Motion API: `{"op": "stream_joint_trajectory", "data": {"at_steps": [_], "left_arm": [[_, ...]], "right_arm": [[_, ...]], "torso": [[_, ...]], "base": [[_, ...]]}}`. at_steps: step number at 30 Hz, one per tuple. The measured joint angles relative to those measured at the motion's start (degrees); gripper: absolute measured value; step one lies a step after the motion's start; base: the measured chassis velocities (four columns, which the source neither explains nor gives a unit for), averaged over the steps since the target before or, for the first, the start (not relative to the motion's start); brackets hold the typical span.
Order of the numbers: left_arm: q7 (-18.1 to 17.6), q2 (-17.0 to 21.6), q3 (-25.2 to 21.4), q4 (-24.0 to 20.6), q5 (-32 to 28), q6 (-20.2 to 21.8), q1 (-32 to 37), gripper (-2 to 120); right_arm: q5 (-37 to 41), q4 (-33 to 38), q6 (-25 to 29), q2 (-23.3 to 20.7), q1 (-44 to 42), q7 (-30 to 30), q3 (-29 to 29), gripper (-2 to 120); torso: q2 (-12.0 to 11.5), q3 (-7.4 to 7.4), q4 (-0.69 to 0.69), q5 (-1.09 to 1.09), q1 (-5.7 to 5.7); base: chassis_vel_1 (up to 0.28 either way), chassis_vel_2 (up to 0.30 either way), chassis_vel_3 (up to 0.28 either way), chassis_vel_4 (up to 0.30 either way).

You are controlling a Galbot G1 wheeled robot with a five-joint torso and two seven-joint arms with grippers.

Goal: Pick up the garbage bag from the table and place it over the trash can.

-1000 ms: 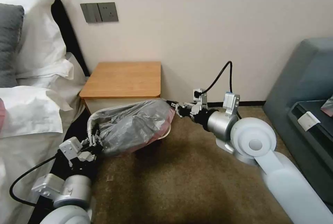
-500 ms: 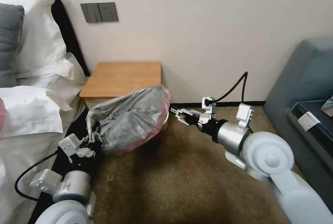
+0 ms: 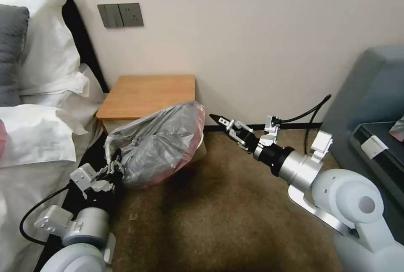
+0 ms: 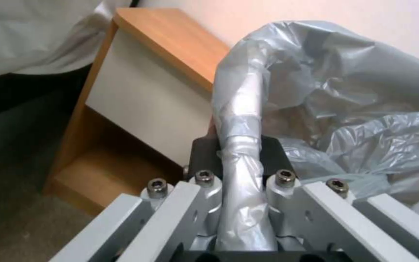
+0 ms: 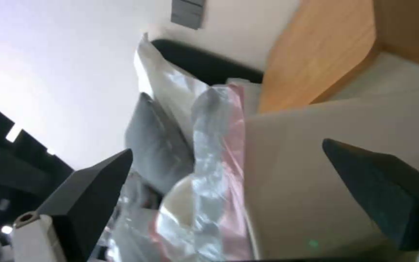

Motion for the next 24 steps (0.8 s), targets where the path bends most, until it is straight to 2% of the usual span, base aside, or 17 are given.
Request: {"op": "stream_joint_trajectory", "data": {"at_steps": [3, 9, 11, 12, 15, 16, 20, 21, 23, 24], "left_arm": [[-0.23, 0.02, 0.21, -0.28, -0.27, 0.32, -0.02, 7], [-0.30, 0.04, 0.51, -0.42, -0.37, 0.57, -0.09, 7], [-0.31, 0.02, 0.68, -0.45, -0.38, 0.64, -0.13, 7], [-0.31, 0.02, 0.68, -0.45, -0.38, 0.64, -0.13, 7], [-0.33, -0.02, 0.77, -0.49, -0.37, 0.76, -0.10, 7], [-0.33, -0.02, 0.77, -0.49, -0.37, 0.76, -0.10, 7], [-0.36, -0.10, 0.91, -0.49, -0.35, 0.83, -0.07, 7], [-0.36, -0.10, 0.91, -0.49, -0.35, 0.83, -0.07, 7], [-0.36, -0.20, 0.99, -0.49, -0.30, 0.83, -0.07, 7], [-0.36, -0.20, 0.99, -0.49, -0.30, 0.83, -0.07, 7]], "right_arm": [[-0.40, -1.86, 0.87, 2.37, 0.81, -0.56, -1.57, 100], [-1.91, -3.40, 1.34, 3.51, 1.86, -1.41, -3.50, 96], [-2.90, -4.09, 1.81, 4.12, 2.16, -2.00, -4.33, 86], [-2.90, -4.09, 1.81, 4.12, 2.16, -2.00, -4.33, 86], [-3.68, -4.22, 2.21, 4.74, 2.25, -2.63, -4.80, 73], [-3.68, -4.22, 2.21, 4.74, 2.25, -2.63, -4.80, 73], [-4.14, -3.89, 2.44, 4.92, 1.98, -2.97, -5.13, 52], [-4.14, -3.89, 2.44, 4.92, 1.98, -2.97, -5.13, 52], [-4.30, -3.67, 2.65, 5.03, 1.84, -3.00, -5.25, 43], [-4.30, -3.67, 2.65, 5.03, 1.84, -3.00, -5.25, 43]], "torso": [[0.00, 0.00, 0.00, -0.01, 0.00], [0.00, 0.00, 0.00, -0.01, 0.00], [-0.01, 0.00, 0.00, -0.01, 0.00], [-0.01, 0.00, 0.00, -0.01, 0.00], [0.00, 0.00, 0.00, -0.01, 0.00], [0.00, 0.00, 0.00, -0.01, 0.00], [0.00, 0.00, 0.00, -0.01, 0.00], [0.00, 0.00, 0.00, -0.01, 0.00], [0.00, 0.00, -0.01, -0.01, 0.00], [0.00, 0.00, -0.01, -0.01, 0.00]], "base": [[0.000, 0.000, 0.000, 0.000], [0.000, 0.000, 0.000, 0.000], [0.000, 0.000, 0.000, 0.000], [0.000, 0.000, 0.000, 0.000], [0.000, 0.000, 0.000, 0.000], [0.000, 0.000, 0.000, 0.000], [0.000, 0.000, 0.000, 0.000], [0.000, 0.000, 0.000, 0.000], [0.000, 0.000, 0.000, 0.000], [0.000, 0.000, 0.000, 0.000]]}}
